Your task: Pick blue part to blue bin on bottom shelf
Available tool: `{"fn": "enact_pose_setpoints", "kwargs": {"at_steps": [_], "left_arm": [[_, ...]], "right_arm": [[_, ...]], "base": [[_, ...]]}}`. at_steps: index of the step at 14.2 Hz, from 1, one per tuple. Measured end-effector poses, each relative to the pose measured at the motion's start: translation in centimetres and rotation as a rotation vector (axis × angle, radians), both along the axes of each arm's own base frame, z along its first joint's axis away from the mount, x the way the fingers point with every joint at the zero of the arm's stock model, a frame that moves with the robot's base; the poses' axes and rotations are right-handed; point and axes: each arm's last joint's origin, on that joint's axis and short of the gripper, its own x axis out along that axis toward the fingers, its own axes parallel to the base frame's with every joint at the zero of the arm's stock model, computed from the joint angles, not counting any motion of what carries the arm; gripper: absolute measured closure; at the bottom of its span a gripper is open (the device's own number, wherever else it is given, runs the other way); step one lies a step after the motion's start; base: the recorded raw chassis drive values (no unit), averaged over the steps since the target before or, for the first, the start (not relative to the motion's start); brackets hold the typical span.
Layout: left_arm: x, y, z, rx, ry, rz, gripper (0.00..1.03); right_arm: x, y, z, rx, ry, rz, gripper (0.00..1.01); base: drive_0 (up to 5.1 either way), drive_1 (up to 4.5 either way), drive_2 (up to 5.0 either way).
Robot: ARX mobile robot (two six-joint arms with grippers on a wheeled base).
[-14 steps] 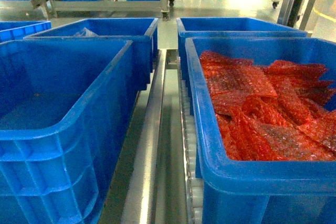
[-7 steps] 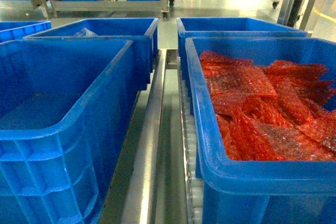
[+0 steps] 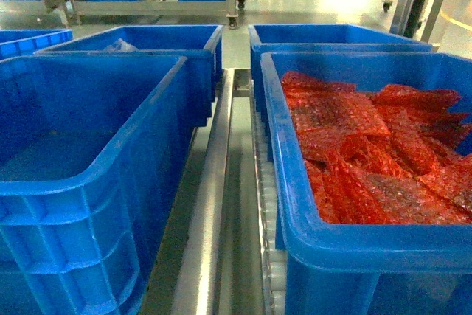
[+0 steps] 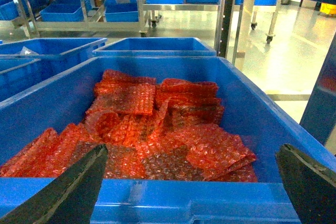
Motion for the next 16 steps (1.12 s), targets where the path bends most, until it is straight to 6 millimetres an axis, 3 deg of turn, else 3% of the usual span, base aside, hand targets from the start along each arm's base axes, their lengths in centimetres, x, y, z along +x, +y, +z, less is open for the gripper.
{"fn": "enact_pose_setpoints", "kwargs": {"at_steps": [1, 2, 5, 6, 7, 8, 10, 13, 16], "left_arm": [[1.9, -0.4, -1.1, 0.021, 0.083, -0.002, 0.49], [2.5, -0.5, -2.2, 0.035, 0.14, -0.002, 0.38], [2.3, -0.5, -1.9, 0.034, 0.117, 0.002, 0.08], [2.3, -0.5, -1.8, 0.034, 0.114, 0.002, 0.03], [2.4, -0.5, -1.8, 0.036, 0.101, -0.004, 0.06], [2.4, -0.3, -2.0, 0.031, -0.017, -0.046, 0.15], [0.5, 0.5, -3.5, 0.045, -0.119, -0.075, 0.35], [-1.5, 1.5, -4.7, 0.056, -0.14, -0.067, 0.64], [-4.2, 3.0, -6.6, 0.057, -0.135, -0.077, 1.01]], "right_arm": [[0.0, 0.0, 0.0, 0.0, 0.0, 0.0, 0.03], [0.0, 0.0, 0.0, 0.0, 0.0, 0.0, 0.03], [0.0, 0.0, 0.0, 0.0, 0.0, 0.0, 0.03], [0.0, 0.0, 0.0, 0.0, 0.0, 0.0, 0.03], [0.0, 0.0, 0.0, 0.0, 0.0, 0.0, 0.03], [0.0, 0.0, 0.0, 0.0, 0.0, 0.0, 0.03], [0.0, 0.0, 0.0, 0.0, 0.0, 0.0, 0.03], [0.0, 0.0, 0.0, 0.0, 0.0, 0.0, 0.03], [0.0, 0.0, 0.0, 0.0, 0.0, 0.0, 0.03]], "base": [[0.0, 0.0, 0.0], [0.0, 0.0, 0.0], [0.0, 0.0, 0.0], [0.0, 0.0, 0.0], [0.0, 0.0, 0.0], [0.0, 0.0, 0.0], [0.0, 0.0, 0.0], [0.0, 0.0, 0.0], [0.0, 0.0, 0.0]]}}
